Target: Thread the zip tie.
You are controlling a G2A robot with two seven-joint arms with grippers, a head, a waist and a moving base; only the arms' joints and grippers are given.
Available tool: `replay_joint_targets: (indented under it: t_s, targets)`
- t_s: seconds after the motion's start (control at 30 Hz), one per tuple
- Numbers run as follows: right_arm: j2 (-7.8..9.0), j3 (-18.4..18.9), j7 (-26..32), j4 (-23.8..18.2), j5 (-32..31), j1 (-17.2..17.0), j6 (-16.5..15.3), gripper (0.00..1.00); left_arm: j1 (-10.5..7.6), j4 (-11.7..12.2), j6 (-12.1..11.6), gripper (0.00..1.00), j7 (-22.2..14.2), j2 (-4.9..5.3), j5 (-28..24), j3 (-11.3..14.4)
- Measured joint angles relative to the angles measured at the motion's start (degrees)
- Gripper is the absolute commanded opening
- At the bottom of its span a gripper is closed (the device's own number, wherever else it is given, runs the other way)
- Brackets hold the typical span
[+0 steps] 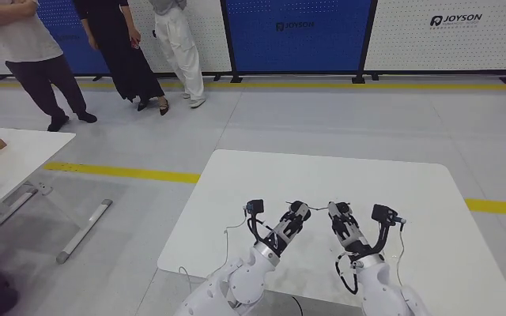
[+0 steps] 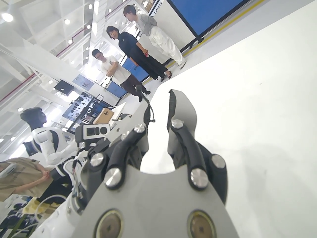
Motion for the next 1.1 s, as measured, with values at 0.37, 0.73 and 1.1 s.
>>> replay_joint_targets:
  t_s: [0.37, 0.73, 1.1]
  targets:
    - [-0.05, -0.2, 0.8, 0.1, -1.6, -0.1, -1.4, 0.0, 0.6, -0.4, -1.2, 0.0, -0.5, -0.11, 0.8, -0.4]
    - [-0.01, 0.2, 1.6, -0.4, -3.0, -0.3, -2.6, 0.0, 0.48, -0.8, -1.5, 0.2, -0.8, -0.3, 1.9, -0.5]
    - [-0.11, 0.5, 0.4, -0.6, -3.7, -0.8, -2.9, 0.0, 0.51, -0.2, -0.6, 0.43, -1.2, -0.49, 3.5, -0.2]
